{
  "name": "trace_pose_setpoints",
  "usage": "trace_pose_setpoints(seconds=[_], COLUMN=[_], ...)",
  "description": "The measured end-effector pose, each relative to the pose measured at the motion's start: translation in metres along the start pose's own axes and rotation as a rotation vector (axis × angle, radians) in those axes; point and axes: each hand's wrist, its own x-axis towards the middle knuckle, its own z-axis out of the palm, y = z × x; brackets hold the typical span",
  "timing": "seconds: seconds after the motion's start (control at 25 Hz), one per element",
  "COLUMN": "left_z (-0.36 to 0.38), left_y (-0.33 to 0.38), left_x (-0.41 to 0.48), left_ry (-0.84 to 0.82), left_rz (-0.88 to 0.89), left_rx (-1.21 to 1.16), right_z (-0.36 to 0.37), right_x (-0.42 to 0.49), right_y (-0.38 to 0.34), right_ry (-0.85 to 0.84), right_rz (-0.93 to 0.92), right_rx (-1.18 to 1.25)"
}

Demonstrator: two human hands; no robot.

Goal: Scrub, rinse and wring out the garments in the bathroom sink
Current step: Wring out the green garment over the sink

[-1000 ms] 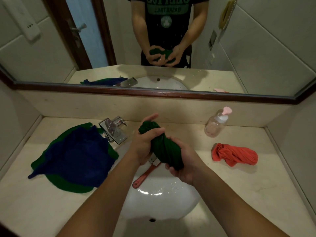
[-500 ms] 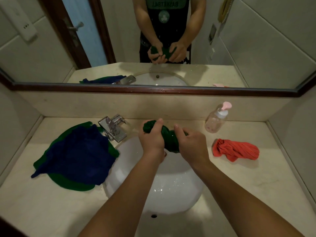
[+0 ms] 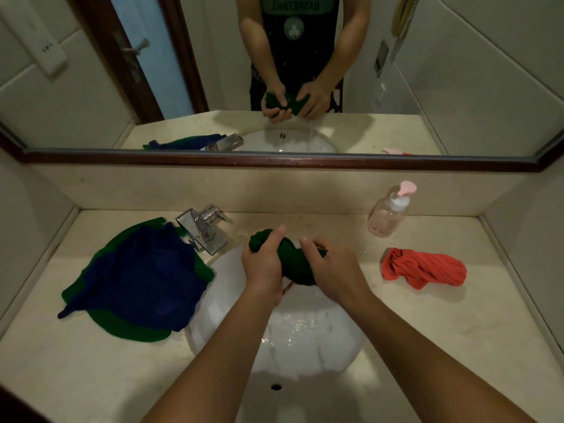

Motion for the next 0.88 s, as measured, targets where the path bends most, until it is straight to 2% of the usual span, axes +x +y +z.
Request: trace_pose_setpoints(seconds=[0.08,0.12,0.2,0.28,0.36,0.44,0.56,0.64,0.8,0.88], left_z=[-0.010,-0.014,-0.020,-0.024,-0.033,-0.042,-0.041,-0.032,-0.017,-0.012], left_y=[0.003,0.004,0.007,0.018,0.039,0.063,0.079,0.075,0.063,0.065], left_x=[0.006,0.010,0.016,0.018,0.024,0.030,0.035,0.035,0.039,0.040], left_ry=[-0.028,-0.044,-0.111,-0.288,-0.530,-0.712,-0.797,-0.868,-0.923,-0.859], left_rz=[-0.032,-0.016,0.054,0.071,0.052,0.122,0.318,0.331,0.103,0.098], left_rx=[-0.039,-0.020,0.155,0.322,0.385,0.487,0.600,0.485,0.036,0.053], right_z=[-0.001,0.000,0.003,0.003,-0.001,-0.007,-0.014,-0.013,-0.010,-0.011], right_x=[-0.008,-0.012,-0.017,-0.017,-0.014,-0.011,-0.005,-0.002,0.000,0.003], right_y=[-0.008,-0.012,-0.018,-0.018,-0.020,-0.024,-0.027,-0.030,-0.025,-0.021], right_ry=[-0.126,-0.183,-0.275,-0.265,-0.275,-0.359,-0.470,-0.532,-0.594,-0.571], right_rz=[0.116,0.227,0.446,0.526,0.612,0.681,0.713,0.745,0.843,0.835], right_rx=[0.158,0.337,0.685,0.773,0.867,0.996,1.056,1.050,1.158,1.191])
